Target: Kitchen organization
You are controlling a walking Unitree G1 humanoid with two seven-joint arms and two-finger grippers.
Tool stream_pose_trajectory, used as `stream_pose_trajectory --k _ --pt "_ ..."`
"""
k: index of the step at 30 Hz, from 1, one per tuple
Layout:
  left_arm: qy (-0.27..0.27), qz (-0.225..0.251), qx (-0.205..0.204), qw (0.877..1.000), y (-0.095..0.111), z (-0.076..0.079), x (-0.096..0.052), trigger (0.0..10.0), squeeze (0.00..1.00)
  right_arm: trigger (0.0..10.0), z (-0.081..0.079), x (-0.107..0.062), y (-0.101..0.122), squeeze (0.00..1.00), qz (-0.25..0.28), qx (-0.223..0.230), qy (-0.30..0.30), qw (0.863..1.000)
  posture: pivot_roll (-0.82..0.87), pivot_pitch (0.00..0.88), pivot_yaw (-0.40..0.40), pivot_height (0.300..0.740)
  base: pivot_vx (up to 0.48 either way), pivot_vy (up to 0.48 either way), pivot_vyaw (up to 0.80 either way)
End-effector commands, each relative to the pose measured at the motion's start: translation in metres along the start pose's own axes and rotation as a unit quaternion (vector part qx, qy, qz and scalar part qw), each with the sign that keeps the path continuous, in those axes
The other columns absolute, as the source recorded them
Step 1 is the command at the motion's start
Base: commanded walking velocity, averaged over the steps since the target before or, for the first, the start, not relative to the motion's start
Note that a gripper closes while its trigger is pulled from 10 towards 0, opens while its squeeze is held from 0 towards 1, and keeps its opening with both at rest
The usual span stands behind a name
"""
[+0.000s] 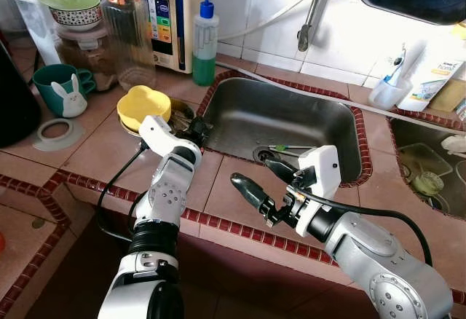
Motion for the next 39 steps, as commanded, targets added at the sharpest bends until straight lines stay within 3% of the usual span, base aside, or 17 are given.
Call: stream_pose_trajectory --k 1,18,19,20,23,24,30,31,32,33,34,35,39 --pt "-0.014 -0.030 -0.029 0.999 -0.031 0.019 -0.005 0.0 0.00 10.0 0.003 -0.002 0.001 0.00 0.001 -0.003 -0.006 1.000 -0.01 0.043 -0.068 0.740 0.000 0.000 0.00" --pt "-0.005 -0.040 -0.027 0.999 -0.036 0.007 -0.015 0.0 0.00 10.0 0.004 -0.001 0.002 0.00 0.000 -0.006 -0.005 1.000 -0.01 0.038 -0.072 0.740 0.000 0.000 0.00" --pt "-0.005 -0.040 -0.027 0.999 -0.036 0.007 -0.015 1.8 0.00 10.0 0.004 -0.001 0.002 0.00 0.000 -0.006 -0.005 1.000 -0.01 0.039 -0.072 0.740 0.000 0.000 0.00" --pt "-0.006 -0.039 -0.027 0.999 -0.035 0.008 -0.016 1.0 0.00 10.0 0.004 -0.002 0.002 0.00 0.000 -0.006 -0.005 1.000 -0.01 0.039 -0.073 0.740 0.000 0.000 0.00" --pt "-0.013 -0.038 -0.023 0.999 -0.034 0.011 -0.017 1.5 0.00 10.0 0.004 -0.002 0.002 0.00 0.001 -0.006 -0.006 1.000 -0.01 0.039 -0.073 0.740 0.000 0.000 0.00" --pt "-0.019 -0.035 -0.019 0.999 -0.033 0.015 -0.017 0.0 0.00 10.0 0.004 -0.002 0.003 0.00 0.001 -0.007 -0.006 1.000 -0.01 0.039 -0.073 0.740 0.000 0.000 0.00" --pt "-0.031 -0.025 -0.006 0.999 -0.028 0.022 -0.020 0.0 0.00 10.0 0.004 -0.001 0.003 0.00 0.002 -0.008 -0.006 1.000 -0.01 0.040 -0.072 0.740 0.000 0.000 0.00" --pt "-0.037 -0.019 0.001 0.999 -0.026 0.025 -0.021 2.7 0.00 10.0 0.005 -0.001 0.003 0.00 0.002 -0.008 -0.007 1.000 -0.01 0.040 -0.071 0.740 0.000 0.000 0.00" --pt "-0.038 -0.017 0.003 0.999 -0.025 0.025 -0.021 2.7 0.00 10.0 0.005 -0.001 0.003 0.00 0.002 -0.008 -0.007 1.000 -0.01 0.040 -0.071 0.740 0.000 0.000 0.00" --pt "-0.038 -0.016 0.003 0.999 -0.025 0.025 -0.021 5.1 0.00 10.0 0.005 -0.001 0.003 0.00 0.002 -0.008 -0.007 1.000 -0.01 0.040 -0.072 0.740 0.000 0.000 0.00" --pt "-0.038 -0.012 0.003 0.999 -0.023 0.026 -0.022 9.3 0.00 10.0 0.005 -0.001 0.003 0.00 0.002 -0.008 -0.007 1.000 -0.01 0.040 -0.071 0.740 0.000 0.000 0.00" --pt "-0.038 -0.008 0.002 0.999 -0.022 0.026 -0.022 10.0 0.00 10.0 0.005 -0.001 0.003 0.00 0.002 -0.008 -0.007 1.000 -0.01 0.040 -0.071 0.740 0.000 0.000 0.00" --pt "-0.030 0.009 0.000 1.000 -0.013 0.024 -0.021 10.0 0.00 10.0 0.005 -0.001 0.004 0.00 0.003 -0.008 -0.007 1.000 -0.01 0.041 -0.071 0.740 0.000 0.000 0.00"
Point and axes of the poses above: a point about 5 cm out from each wrist's last joint towards the gripper, its own x axis pointing out of the wrist towards the gripper, its own y axis along the axis of the wrist's last joint, z = x × y, the point moved 6 cm from there along x, pointing out of the wrist towards the gripper, and after that the axes turned 9 degrees about x, right-handed, at the moved point
